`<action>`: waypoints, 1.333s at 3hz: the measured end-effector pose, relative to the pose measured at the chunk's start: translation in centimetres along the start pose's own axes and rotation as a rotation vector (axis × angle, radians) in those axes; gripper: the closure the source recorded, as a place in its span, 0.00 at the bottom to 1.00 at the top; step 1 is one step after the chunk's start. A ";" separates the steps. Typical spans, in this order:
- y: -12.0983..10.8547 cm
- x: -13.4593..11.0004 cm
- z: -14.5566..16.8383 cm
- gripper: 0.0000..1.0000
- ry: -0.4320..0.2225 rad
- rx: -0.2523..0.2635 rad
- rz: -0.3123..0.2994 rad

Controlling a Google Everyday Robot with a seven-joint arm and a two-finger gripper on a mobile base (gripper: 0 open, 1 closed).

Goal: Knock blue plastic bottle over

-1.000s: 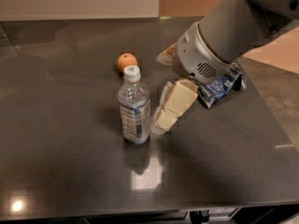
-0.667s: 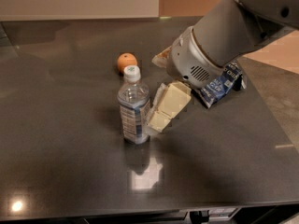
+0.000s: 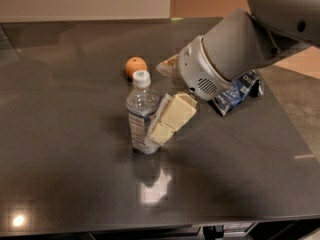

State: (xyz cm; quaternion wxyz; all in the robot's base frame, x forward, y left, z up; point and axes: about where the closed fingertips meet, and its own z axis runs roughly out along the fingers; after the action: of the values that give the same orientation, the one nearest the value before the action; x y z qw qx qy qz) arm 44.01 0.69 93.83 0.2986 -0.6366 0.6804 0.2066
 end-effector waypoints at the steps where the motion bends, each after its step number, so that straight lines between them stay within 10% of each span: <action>1: 0.4 -0.3 0.8 0.00 -0.024 -0.017 -0.002; 4: -0.3 -0.6 -0.1 0.64 -0.019 -0.056 0.005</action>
Offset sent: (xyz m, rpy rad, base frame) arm -0.0011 0.0138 -0.0132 0.0507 0.0627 0.0356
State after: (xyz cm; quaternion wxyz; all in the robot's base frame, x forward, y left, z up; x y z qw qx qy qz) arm 44.32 1.05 94.32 0.2864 -0.6409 0.6733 0.2322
